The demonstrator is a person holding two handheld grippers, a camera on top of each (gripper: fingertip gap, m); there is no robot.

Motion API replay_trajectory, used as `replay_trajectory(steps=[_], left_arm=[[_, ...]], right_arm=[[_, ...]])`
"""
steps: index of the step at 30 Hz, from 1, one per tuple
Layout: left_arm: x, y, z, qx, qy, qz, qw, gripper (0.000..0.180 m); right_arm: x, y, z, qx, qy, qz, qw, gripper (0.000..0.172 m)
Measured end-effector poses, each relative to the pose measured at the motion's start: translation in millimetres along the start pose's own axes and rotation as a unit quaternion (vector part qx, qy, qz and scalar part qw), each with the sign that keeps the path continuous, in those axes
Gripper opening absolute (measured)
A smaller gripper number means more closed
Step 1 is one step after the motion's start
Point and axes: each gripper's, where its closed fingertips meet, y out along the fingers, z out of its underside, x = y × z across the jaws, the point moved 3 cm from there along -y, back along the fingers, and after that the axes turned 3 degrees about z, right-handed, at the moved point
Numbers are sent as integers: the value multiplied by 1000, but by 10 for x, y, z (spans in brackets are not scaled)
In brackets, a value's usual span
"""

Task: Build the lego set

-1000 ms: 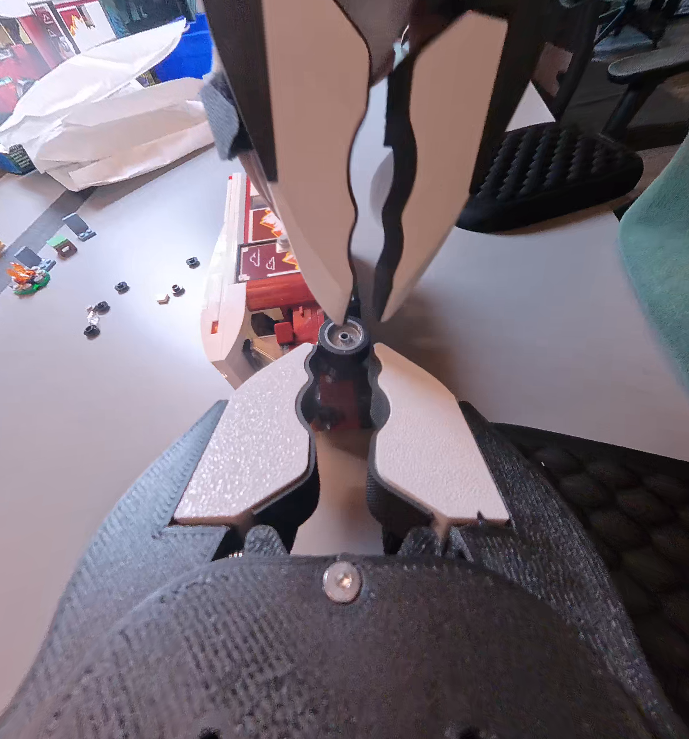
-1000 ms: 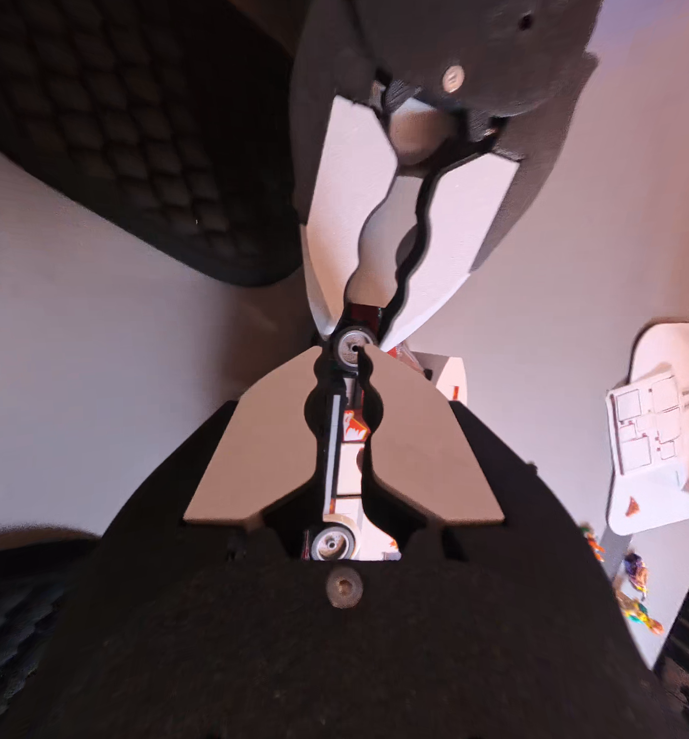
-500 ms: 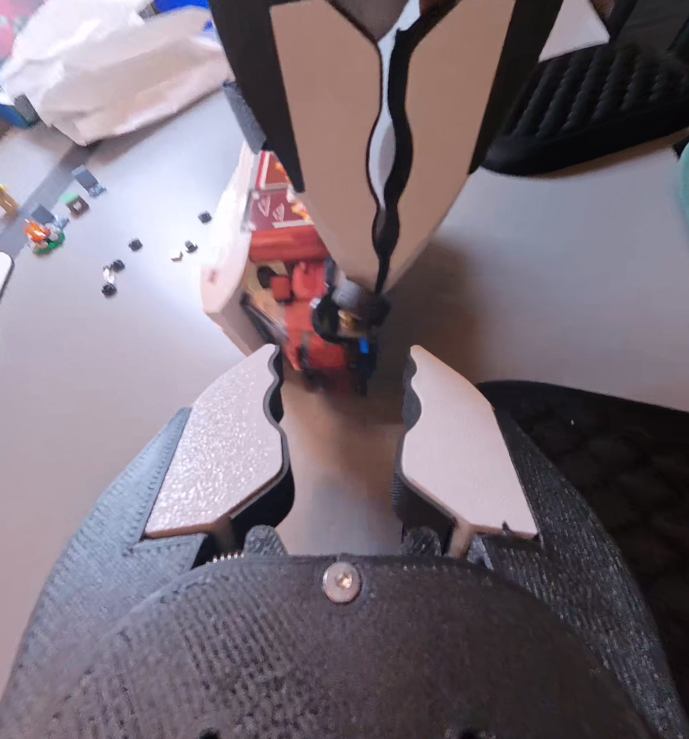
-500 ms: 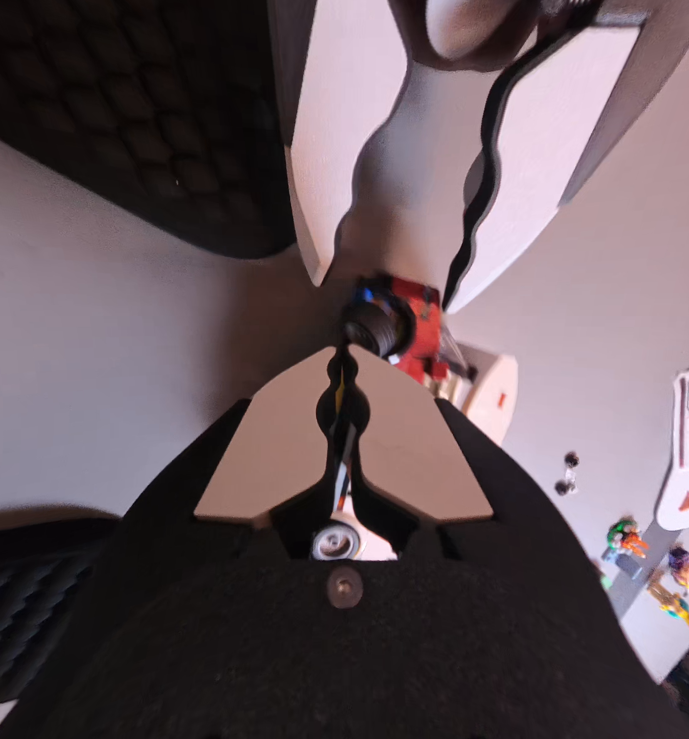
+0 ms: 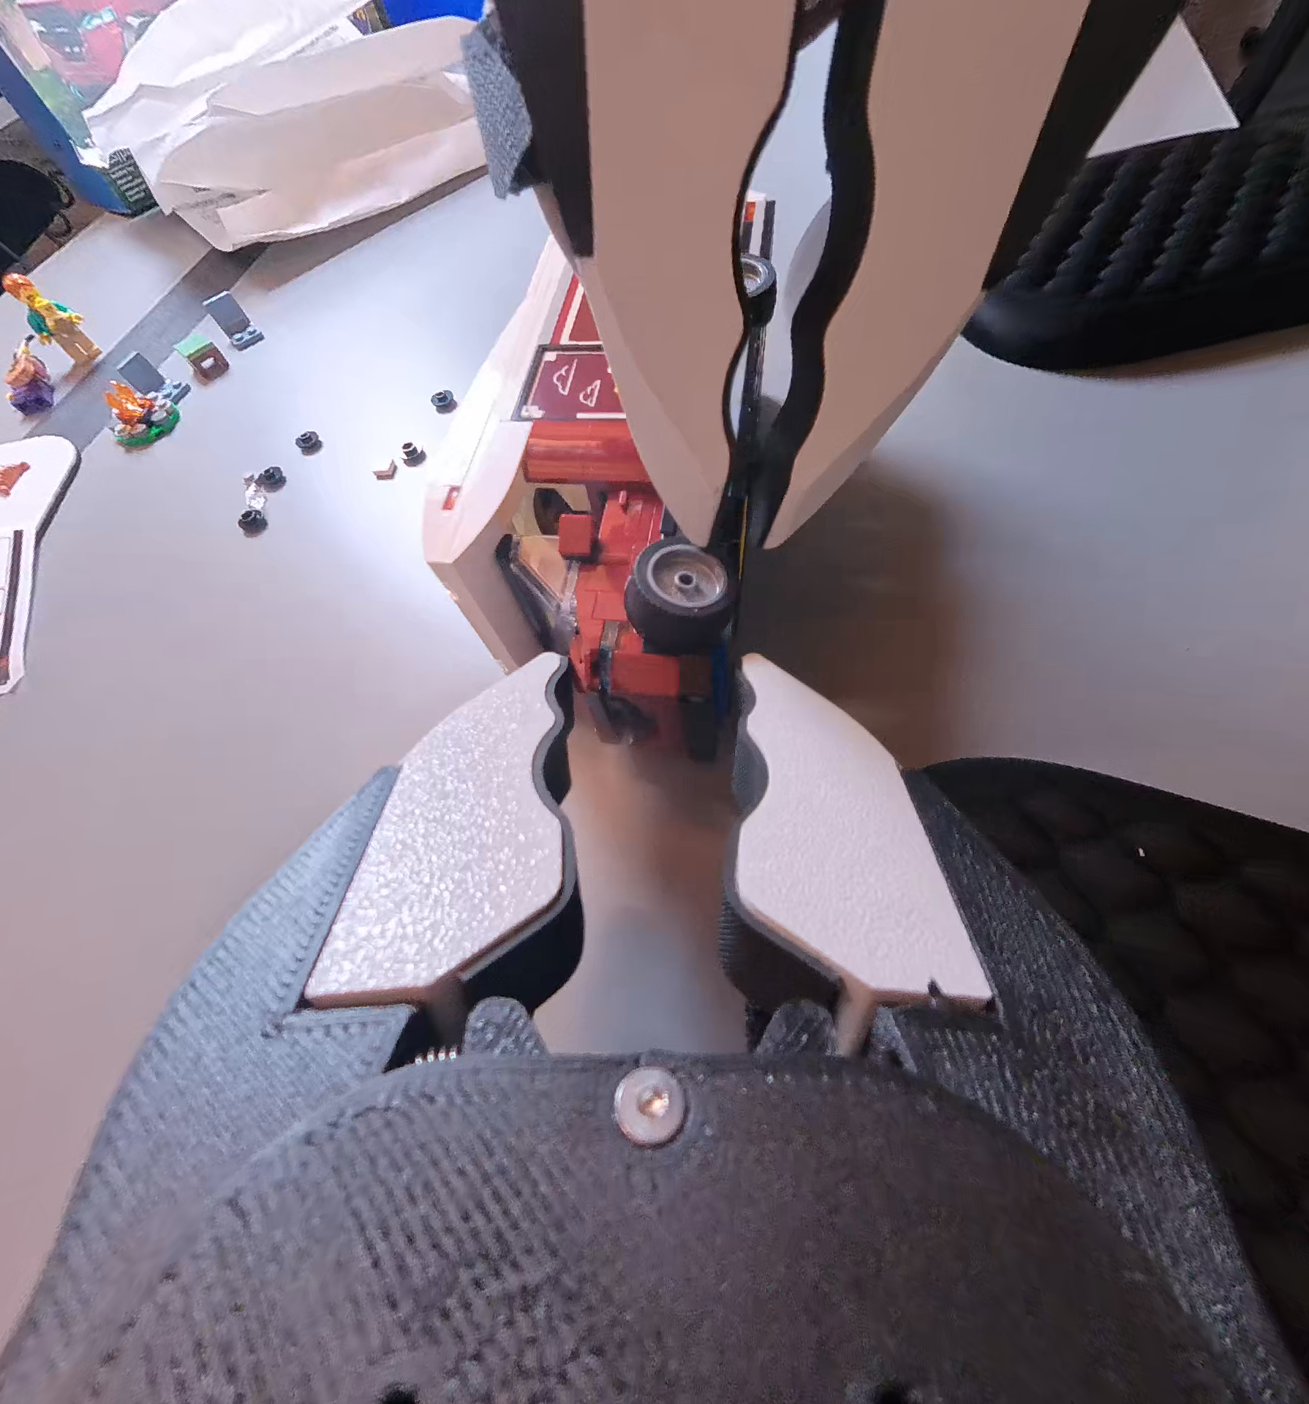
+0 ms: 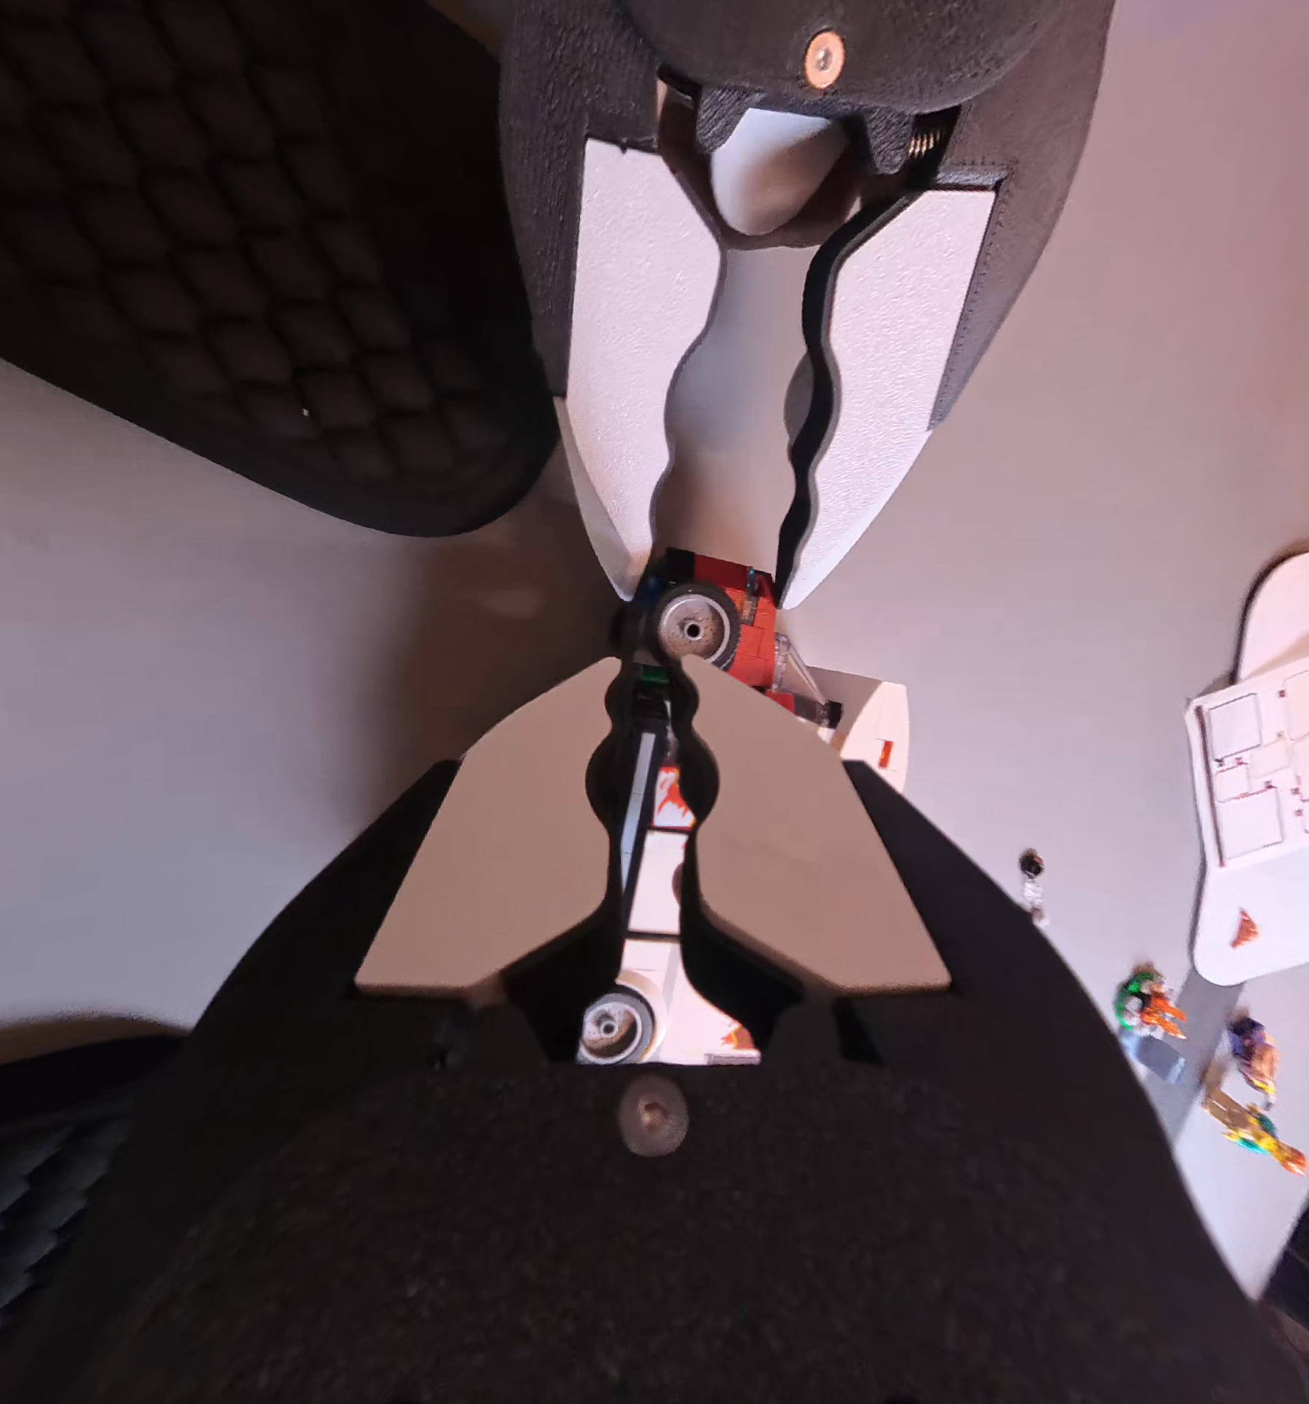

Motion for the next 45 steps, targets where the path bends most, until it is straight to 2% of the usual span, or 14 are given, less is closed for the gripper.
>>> replay_trajectory(steps=[1, 10, 17, 20, 22, 35, 45], left_arm=[[5, -2, -2, -2, -6, 1, 1000, 38], [5, -6, -25, -13, -56, 17, 998, 38], [-11, 4, -23, -10, -63, 18, 998, 38], [-45, 17, -40, -10, -58, 22, 998, 38], [-67, 30, -51, -11, -55, 22, 998, 38], [-69, 39, -54, -13, -59, 22, 998, 38], [-77, 42, -55, -22, -67, 32, 997, 42]], right_arm=[[0, 6, 0, -1, -6, 8, 1000, 8], [-41, 22, -78, -23, -34, 73, 996, 15], [-14, 62, -75, 9, -68, 68, 995, 13], [-46, 91, -24, 43, -90, 79, 992, 23], [-28, 64, -70, 23, -77, 57, 995, 15], [83, 12, -10, 10, -84, 69, 994, 15], [78, 81, 39, 8, -126, 148, 981, 14]])
